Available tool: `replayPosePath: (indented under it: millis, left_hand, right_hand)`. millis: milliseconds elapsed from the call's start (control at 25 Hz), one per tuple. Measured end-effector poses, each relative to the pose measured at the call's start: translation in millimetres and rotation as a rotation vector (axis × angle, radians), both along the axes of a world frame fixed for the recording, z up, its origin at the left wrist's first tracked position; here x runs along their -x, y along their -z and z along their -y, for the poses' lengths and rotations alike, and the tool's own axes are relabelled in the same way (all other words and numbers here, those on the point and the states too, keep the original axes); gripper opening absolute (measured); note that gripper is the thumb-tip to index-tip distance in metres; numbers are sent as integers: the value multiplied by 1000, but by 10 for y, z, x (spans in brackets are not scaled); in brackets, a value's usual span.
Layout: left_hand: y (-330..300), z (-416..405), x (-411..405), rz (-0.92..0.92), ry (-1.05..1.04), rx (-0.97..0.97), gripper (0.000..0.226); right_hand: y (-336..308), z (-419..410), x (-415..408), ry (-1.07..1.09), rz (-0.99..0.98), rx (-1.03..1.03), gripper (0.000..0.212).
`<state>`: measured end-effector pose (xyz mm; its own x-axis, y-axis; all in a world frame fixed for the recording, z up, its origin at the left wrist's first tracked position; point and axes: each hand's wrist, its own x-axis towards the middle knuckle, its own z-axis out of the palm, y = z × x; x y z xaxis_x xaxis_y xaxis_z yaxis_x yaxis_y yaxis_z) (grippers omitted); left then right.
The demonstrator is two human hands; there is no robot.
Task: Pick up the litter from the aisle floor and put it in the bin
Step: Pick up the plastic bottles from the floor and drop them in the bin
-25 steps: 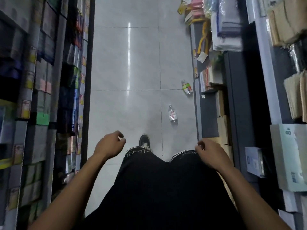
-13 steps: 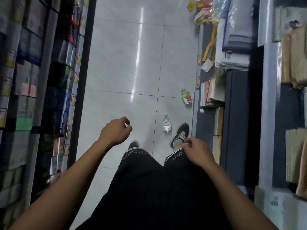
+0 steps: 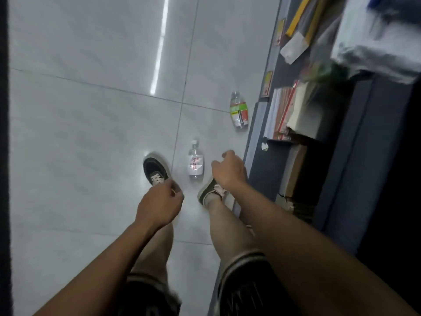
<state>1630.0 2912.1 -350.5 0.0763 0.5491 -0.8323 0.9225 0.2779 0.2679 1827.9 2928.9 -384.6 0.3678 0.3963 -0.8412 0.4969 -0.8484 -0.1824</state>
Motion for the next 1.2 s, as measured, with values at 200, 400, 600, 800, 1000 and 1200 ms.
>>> replayPosePath:
  millis: [200, 400, 600, 800, 1000, 1200]
  left_hand:
    - [2468, 251, -448, -25, -119, 80, 44]
    - [4000, 367, -723, -227, -216, 92, 87]
    - [4715, 575, -919, -304, -263, 58, 104]
    - [4438, 527, -842, -215, -335, -25, 93]
    - [3319, 18, -639, -232, -342, -69, 85]
    - [1622, -564, -408, -140, -378, -43, 58]
  right_hand:
    - [2271, -94, -442, -9, 185, -22, 60]
    - [3792, -347, -890, -131, 442, -103, 75]
    - [4585, -521, -1158, -170, 654, -99, 94]
    - [4425, -509, -1159, -134, 551, -113, 83]
    - [3376, -443, -747, -158, 416, -13, 88]
    - [1678, -351, -258, -152, 249, 1, 80]
